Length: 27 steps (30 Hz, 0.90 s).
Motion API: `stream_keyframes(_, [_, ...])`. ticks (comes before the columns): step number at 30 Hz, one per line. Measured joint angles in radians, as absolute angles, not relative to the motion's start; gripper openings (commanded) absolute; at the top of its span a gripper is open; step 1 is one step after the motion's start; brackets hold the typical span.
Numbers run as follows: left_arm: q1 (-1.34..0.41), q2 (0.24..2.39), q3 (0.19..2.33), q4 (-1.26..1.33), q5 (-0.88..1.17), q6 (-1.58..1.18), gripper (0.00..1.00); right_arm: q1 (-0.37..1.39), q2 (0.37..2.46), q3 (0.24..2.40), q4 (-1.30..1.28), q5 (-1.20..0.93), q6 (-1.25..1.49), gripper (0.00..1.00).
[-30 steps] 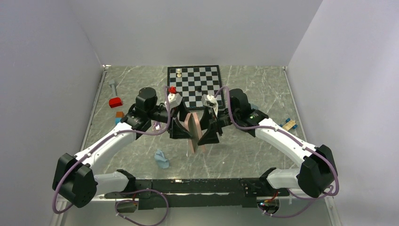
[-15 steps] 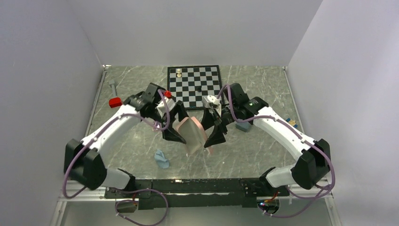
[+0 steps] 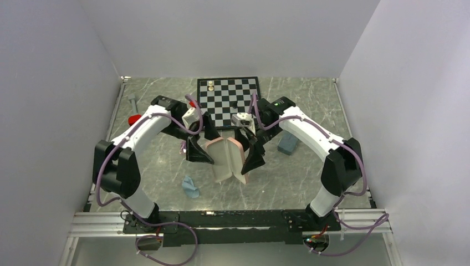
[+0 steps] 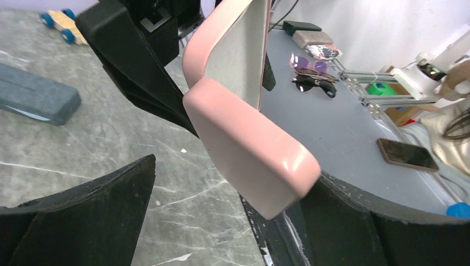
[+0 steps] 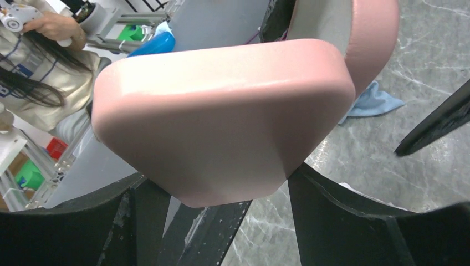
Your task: Organize the sunglasses
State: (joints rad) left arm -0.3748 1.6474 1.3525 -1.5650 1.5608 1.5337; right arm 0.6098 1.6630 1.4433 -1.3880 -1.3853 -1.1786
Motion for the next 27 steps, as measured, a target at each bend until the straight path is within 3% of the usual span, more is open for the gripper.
stream_keyframes(6, [-0.3,1.561,1.352,-1.573,1.561,1.542,0.99,0.604,1.685,1.488,-1.426,-1.393,-1.158,0.0])
stream_keyframes(9, [-0.271,1.539,1.352,-1.572,1.561,1.528,0.99,0.6,1.674,1.471,-1.314,-1.354,-0.977,0.0])
stream_keyframes(14, [-0.238,1.525,1.369,-1.572,1.558,1.487,0.99,0.622,1.532,1.262,-0.907,-0.981,-0.537,0.0])
stream_keyframes(20, [-0.18,1.58,1.514,-1.577,1.554,1.361,0.99,0.634,1.472,1.266,-0.76,-0.73,-0.347,0.0])
stream_keyframes(27, [-0.087,1.742,1.732,-1.564,1.549,1.181,0.99,0.634,1.486,1.28,-0.732,-0.606,-0.286,0.0])
